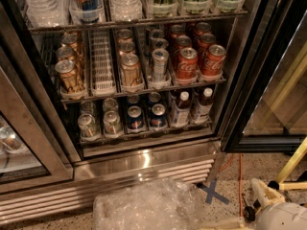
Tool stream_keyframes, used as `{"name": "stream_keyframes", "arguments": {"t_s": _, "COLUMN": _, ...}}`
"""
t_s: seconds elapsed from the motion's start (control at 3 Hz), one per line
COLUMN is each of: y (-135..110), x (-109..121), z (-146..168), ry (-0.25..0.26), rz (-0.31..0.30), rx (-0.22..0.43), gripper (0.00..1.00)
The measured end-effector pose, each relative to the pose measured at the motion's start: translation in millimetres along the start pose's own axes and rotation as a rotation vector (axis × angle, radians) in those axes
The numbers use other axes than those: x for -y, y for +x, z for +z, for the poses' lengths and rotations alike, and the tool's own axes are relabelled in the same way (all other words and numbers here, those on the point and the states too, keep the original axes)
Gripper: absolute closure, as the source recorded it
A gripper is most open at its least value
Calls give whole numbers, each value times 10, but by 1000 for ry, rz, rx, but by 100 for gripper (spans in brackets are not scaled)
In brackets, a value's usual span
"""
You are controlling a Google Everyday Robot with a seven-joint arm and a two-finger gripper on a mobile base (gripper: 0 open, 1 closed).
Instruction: Pick orange can from middle shelf of fridge
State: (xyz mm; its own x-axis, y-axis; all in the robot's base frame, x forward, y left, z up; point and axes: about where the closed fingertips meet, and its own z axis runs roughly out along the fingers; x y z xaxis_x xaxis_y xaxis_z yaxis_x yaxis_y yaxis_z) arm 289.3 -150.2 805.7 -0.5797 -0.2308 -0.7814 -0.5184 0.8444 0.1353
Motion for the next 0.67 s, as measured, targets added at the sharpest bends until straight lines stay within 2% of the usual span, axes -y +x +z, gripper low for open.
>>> {"name": "stream_keyframes", "arguments": {"t_s": 0.33, "y": -44, "x": 116, "z": 131, "ry": 33, "rz": 79, "rx": 58, "gripper": 0}}
{"name": "stream_keyframes", "arguments": {"t_s": 0.67, "y": -337, "x": 409, "z": 214, "ry": 120, "rz": 149, "rx": 193, "gripper": 0}}
